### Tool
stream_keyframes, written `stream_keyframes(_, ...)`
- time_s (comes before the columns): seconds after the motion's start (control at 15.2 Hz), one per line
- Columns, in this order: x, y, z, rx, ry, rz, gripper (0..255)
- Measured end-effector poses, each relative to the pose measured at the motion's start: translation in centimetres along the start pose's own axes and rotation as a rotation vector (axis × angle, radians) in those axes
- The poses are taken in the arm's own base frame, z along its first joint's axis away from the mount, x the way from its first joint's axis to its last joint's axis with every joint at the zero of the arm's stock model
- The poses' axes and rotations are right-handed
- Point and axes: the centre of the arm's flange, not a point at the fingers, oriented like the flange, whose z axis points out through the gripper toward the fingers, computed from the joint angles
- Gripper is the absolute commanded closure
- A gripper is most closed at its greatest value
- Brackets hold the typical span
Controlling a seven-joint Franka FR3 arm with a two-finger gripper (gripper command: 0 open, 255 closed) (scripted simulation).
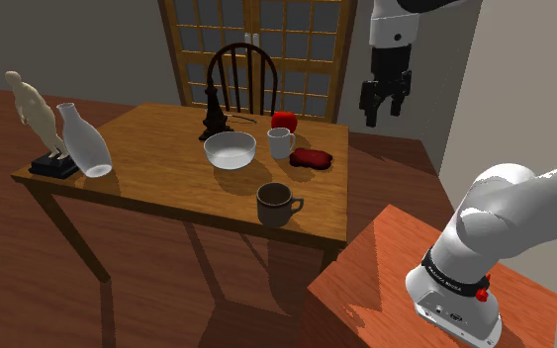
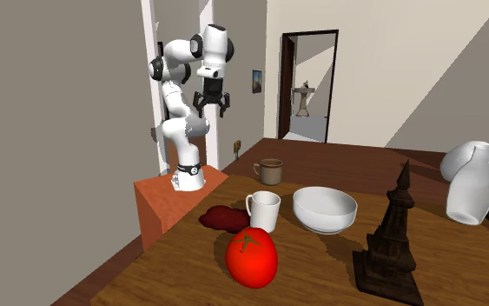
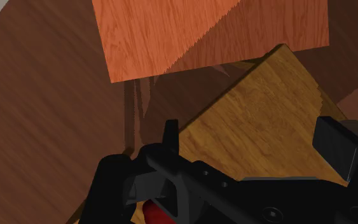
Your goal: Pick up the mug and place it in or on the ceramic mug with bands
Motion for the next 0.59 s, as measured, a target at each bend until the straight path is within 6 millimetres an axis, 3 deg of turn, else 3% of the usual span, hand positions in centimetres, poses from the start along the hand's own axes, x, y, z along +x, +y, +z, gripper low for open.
stream_keyframes(0.2, 1.3, 0.1, 0.7, 0.002, 0.002, 0.001, 0)
stream_keyframes(0.59, 8.4, 0.3, 2.9, 0.010, 0.017, 0.004, 0)
